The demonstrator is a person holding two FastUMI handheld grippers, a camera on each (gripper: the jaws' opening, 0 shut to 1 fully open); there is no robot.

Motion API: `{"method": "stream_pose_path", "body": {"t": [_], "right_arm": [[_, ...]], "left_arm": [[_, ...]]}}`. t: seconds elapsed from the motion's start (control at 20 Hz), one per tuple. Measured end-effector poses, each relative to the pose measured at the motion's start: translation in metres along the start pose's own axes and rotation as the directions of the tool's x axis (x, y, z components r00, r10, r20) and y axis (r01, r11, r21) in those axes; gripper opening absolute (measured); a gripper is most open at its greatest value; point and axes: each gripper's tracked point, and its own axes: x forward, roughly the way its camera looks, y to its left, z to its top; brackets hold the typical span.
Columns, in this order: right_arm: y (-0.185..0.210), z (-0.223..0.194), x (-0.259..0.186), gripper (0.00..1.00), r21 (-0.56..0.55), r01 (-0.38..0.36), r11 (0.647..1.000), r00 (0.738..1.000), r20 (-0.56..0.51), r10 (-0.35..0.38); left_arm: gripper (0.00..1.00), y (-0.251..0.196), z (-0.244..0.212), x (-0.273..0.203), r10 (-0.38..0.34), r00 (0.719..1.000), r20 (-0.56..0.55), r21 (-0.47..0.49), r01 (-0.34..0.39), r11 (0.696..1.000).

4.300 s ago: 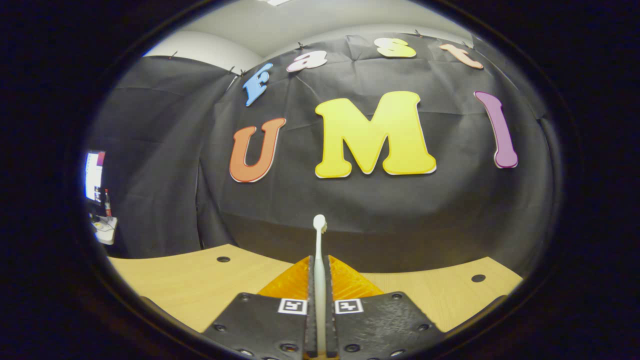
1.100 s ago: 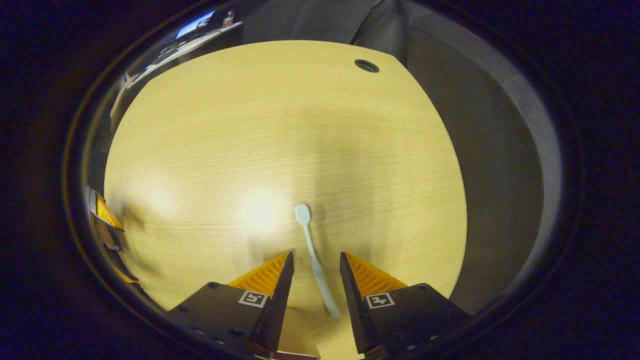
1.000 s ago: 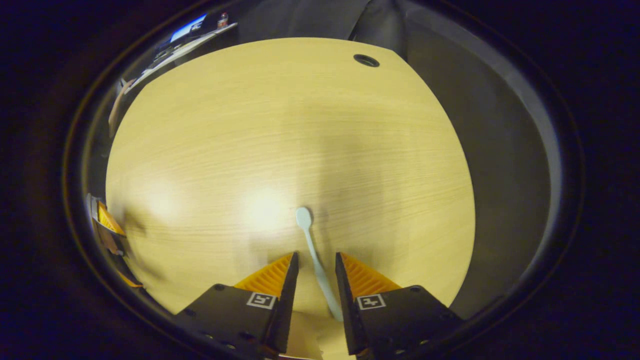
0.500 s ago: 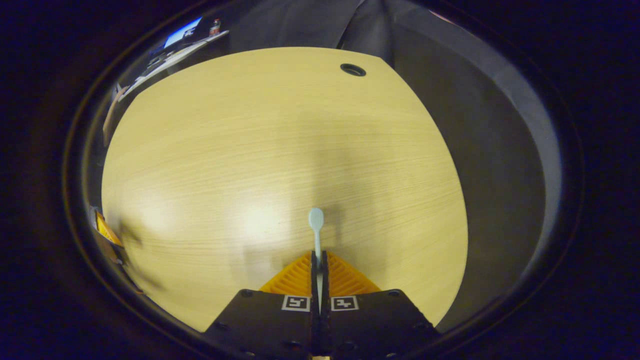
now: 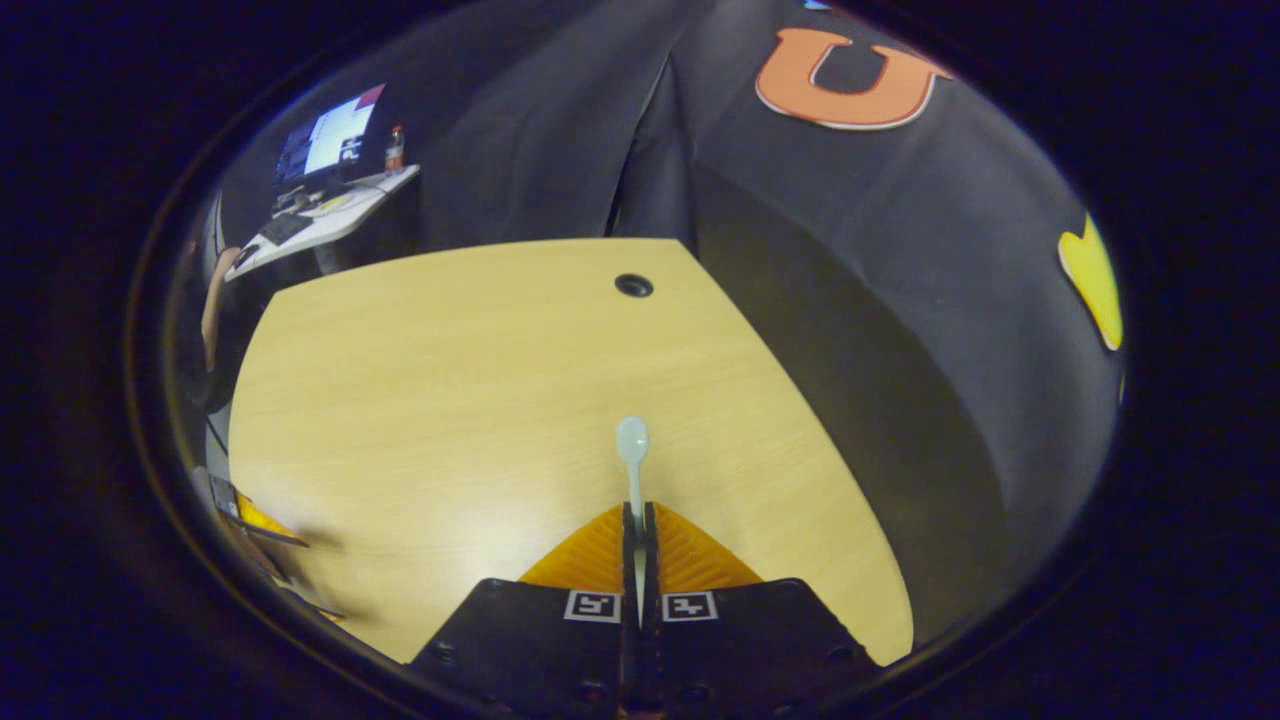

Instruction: Put the toothbrush and toothpaste on the desktop into the cup, then pick up the cup and place it on the coaster on the desktop.

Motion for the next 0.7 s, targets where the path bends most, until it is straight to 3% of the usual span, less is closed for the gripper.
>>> {"method": "stream_pose_path", "body": {"t": [0.1,0.2,0.3,0.5,0.65,0.7], "right_arm": [[-0.008,0.031,-0.024,0.00,0.060,0.057,0.997,0.989,0.136,-0.065],[-0.026,0.055,-0.055,0.01,0.128,0.130,0.983,0.950,0.269,-0.161],[-0.036,0.071,-0.089,0.00,0.200,0.150,0.968,0.906,0.365,-0.215],[-0.052,0.081,-0.152,0.00,0.314,0.174,0.933,0.812,0.490,-0.316],[-0.053,0.076,-0.181,0.00,0.416,0.209,0.885,0.736,0.529,-0.422],[-0.052,0.073,-0.188,0.00,0.451,0.197,0.871,0.723,0.533,-0.440]], "left_arm": [[0.99,-0.002,0.007,-0.003,0.007,0.999,0.046,0.033,-0.009,0.999],[0.98,-0.004,0.010,-0.004,0.006,0.997,0.077,0.056,-0.011,0.998],[0.98,-0.004,0.008,-0.004,0.011,0.997,0.081,0.079,-0.018,0.997],[0.98,-0.005,0.014,-0.008,0.009,0.993,0.118,0.090,-0.020,0.996],[0.98,0.002,0.020,-0.007,0.035,0.990,0.138,0.092,-0.048,0.995],[0.98,0.004,0.020,-0.009,0.052,0.990,0.131,0.105,-0.066,0.992]]}}
